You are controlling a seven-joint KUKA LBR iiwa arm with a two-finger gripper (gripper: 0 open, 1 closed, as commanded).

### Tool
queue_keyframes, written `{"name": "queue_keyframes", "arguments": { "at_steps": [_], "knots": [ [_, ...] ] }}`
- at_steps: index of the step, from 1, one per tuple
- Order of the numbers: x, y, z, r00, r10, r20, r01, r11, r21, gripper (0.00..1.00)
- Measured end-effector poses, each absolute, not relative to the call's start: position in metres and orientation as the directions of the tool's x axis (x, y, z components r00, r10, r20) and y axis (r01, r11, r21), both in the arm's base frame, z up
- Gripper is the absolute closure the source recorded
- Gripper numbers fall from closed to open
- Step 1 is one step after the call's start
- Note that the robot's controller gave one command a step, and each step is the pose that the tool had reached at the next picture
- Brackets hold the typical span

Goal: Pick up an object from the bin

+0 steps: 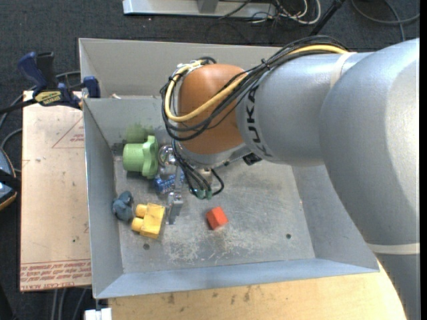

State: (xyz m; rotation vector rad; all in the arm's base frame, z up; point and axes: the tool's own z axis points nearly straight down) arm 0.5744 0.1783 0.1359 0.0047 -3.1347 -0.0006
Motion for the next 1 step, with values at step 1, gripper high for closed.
{"name": "queue_keyframes", "arguments": {
  "at_steps": [1],
  "knots": [
    [0.6324, 0.0959, 0.076, -0.975, -0.222, -0.006, -0.222, 0.975, 0.004, 0.0]
  ]
}}
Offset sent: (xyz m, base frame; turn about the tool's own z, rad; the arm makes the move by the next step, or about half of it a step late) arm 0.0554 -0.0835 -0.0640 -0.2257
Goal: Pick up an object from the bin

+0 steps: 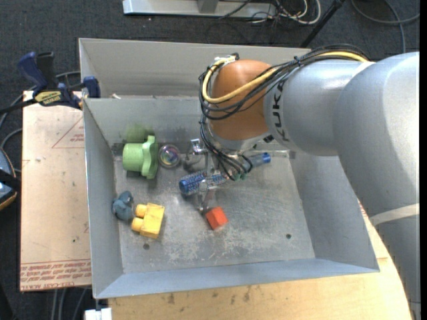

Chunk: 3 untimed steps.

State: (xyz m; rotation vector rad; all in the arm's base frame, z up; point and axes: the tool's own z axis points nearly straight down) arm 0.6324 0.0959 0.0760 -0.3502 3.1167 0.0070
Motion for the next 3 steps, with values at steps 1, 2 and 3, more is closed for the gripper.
{"name": "queue_keyframes", "arguments": {
  "at_steps": [1, 2, 3],
  "knots": [
    [0.585, 0.068, 0.078, -0.862, -0.507, -0.025, -0.507, 0.862, -0.005, 0.0],
    [0.584, 0.067, 0.079, -0.862, -0.506, -0.018, -0.506, 0.862, -0.004, 1.0],
    [0.58, 0.084, 0.224, -0.879, -0.476, -0.01, -0.476, 0.879, -0.002, 1.0]
  ]
}}
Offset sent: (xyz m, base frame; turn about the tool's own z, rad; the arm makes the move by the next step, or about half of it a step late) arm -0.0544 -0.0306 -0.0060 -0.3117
